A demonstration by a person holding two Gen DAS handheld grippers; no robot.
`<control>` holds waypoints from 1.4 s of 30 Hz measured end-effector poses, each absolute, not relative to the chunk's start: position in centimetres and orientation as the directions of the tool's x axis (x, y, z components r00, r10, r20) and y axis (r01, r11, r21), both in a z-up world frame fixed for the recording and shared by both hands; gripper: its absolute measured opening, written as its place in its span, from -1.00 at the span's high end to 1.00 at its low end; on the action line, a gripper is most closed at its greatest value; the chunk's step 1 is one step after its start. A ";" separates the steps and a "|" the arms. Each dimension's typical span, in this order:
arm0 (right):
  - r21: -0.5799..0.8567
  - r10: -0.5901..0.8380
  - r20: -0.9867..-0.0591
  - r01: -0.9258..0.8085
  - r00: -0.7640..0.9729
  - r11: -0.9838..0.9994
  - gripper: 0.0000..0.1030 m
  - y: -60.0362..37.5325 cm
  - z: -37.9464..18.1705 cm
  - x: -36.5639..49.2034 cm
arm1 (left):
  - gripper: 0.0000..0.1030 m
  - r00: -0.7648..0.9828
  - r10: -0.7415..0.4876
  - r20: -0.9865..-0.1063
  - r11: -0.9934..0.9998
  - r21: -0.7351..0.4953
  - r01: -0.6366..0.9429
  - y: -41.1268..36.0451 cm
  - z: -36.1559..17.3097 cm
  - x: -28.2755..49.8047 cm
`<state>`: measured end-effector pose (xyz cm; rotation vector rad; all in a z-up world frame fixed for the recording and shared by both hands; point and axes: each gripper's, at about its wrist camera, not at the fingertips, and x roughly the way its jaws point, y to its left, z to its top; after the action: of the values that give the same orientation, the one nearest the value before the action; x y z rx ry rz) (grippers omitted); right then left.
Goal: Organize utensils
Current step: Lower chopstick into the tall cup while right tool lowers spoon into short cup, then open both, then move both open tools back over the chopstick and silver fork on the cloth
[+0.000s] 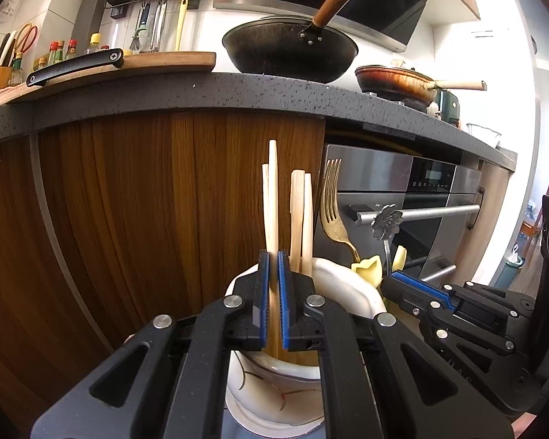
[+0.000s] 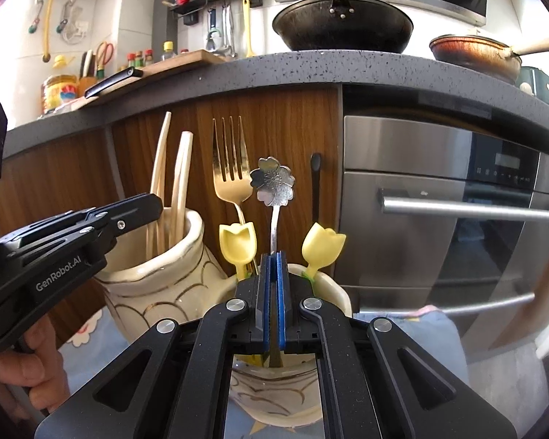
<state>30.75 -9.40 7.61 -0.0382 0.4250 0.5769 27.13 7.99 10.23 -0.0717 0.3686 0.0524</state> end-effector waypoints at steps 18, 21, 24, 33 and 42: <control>0.118 0.556 -0.356 -0.554 0.751 0.824 0.85 -10.6 8.6 30.1 | 0.32 0.947 0.031 -0.321 0.996 -0.067 -0.055 8.4 11.3 25.9; 0.132 0.560 -0.337 -0.550 0.757 0.824 0.81 -11.4 9.0 29.9 | 0.22 0.950 0.037 -0.310 0.997 -0.056 -0.058 8.6 11.7 25.4; 0.144 0.557 -0.326 -0.543 0.763 0.828 0.78 -12.1 9.2 29.8 | 0.06 0.951 0.046 -0.304 0.996 -0.058 -0.067 9.0 12.0 24.9; 0.190 0.564 -0.316 -0.532 0.763 0.825 0.42 -14.4 9.2 29.6 | -0.39 0.949 0.059 -0.311 0.995 -0.055 -0.080 9.6 12.2 23.2; 0.215 0.564 -0.317 -0.521 0.763 0.826 0.11 -16.4 9.2 28.9 | -0.49 0.939 0.063 -0.337 0.996 -0.042 -0.082 9.2 11.0 20.0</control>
<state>28.89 -16.40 9.20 0.1168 0.3815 0.5914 19.96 9.24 10.98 -0.0560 0.3421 0.0742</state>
